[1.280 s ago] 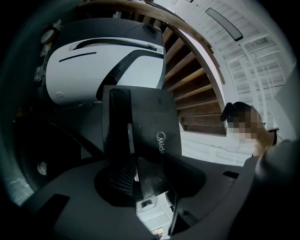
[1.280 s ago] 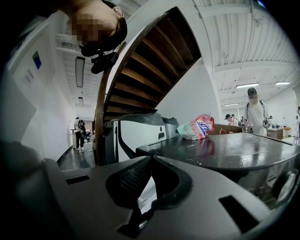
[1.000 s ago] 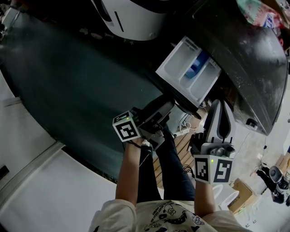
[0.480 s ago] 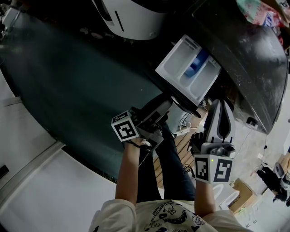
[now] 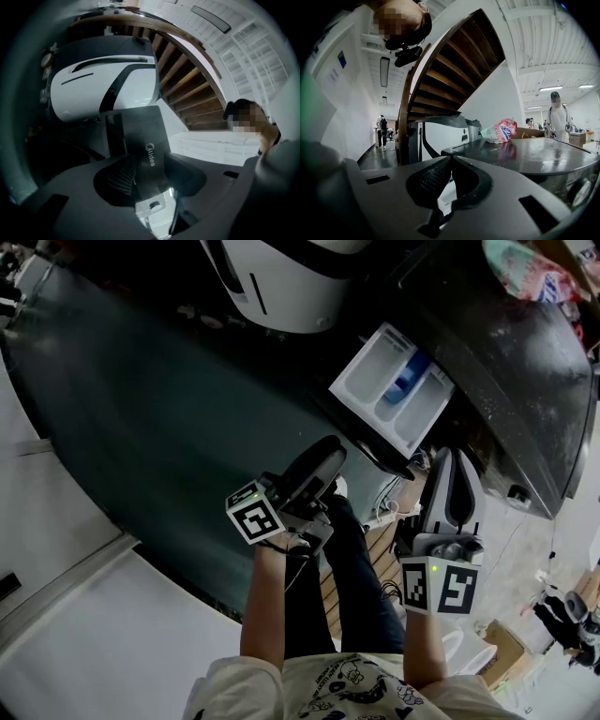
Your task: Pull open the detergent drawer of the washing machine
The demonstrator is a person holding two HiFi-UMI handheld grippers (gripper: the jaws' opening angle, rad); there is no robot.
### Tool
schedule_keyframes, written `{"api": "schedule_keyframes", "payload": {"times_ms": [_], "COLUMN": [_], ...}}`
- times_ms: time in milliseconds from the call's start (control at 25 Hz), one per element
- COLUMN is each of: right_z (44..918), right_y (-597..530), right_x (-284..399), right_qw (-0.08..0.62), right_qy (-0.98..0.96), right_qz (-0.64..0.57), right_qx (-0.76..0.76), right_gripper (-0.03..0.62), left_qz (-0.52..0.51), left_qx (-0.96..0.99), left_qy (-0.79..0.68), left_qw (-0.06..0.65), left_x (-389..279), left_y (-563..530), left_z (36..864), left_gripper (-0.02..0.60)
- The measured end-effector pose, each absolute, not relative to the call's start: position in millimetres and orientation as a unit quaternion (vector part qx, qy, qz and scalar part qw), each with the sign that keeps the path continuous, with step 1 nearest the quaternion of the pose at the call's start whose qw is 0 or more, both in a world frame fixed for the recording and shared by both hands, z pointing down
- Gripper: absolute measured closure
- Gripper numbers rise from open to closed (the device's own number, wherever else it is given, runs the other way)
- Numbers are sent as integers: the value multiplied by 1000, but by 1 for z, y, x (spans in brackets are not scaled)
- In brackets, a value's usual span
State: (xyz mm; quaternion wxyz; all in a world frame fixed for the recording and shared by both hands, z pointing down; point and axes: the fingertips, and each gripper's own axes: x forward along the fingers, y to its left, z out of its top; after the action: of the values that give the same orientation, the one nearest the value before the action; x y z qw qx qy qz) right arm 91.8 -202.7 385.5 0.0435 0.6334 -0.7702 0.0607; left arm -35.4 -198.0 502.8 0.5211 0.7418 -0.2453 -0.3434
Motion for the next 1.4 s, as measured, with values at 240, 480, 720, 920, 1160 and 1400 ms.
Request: {"api": "schedule_keyframes", "payload": {"times_ms": [240,480,720,920,1160,1400], "right_z": [359,321,286,260,228,196], "right_y": [-195,-181,-162,-145,-127,-106], "right_x": [82,65,45,26,1,-18], "right_qw": [43,34,29,29,21,14], "right_qy": [-775,-787,-803,-815,-830,-848], "right_qz": [56,45,36,29,22,7], "right_qx": [628,614,595,578,557,530], "right_gripper": [583,583,583,583,583,583], "left_qz": [-278,-232,-212,-136,-73,-47], "left_qx": [780,777,758,756,740,715], "left_qy": [-326,-451,-537,-601,-657,-693], "left_qw": [456,374,302,220,126,78], "left_x": [-58,-102,-140,-164,-187,-203], "left_y": [-183,-169,-153,-128,-99,-69], "left_z": [472,430,364,317,261,213], "left_gripper": [390,522,566,568,568,568]}}
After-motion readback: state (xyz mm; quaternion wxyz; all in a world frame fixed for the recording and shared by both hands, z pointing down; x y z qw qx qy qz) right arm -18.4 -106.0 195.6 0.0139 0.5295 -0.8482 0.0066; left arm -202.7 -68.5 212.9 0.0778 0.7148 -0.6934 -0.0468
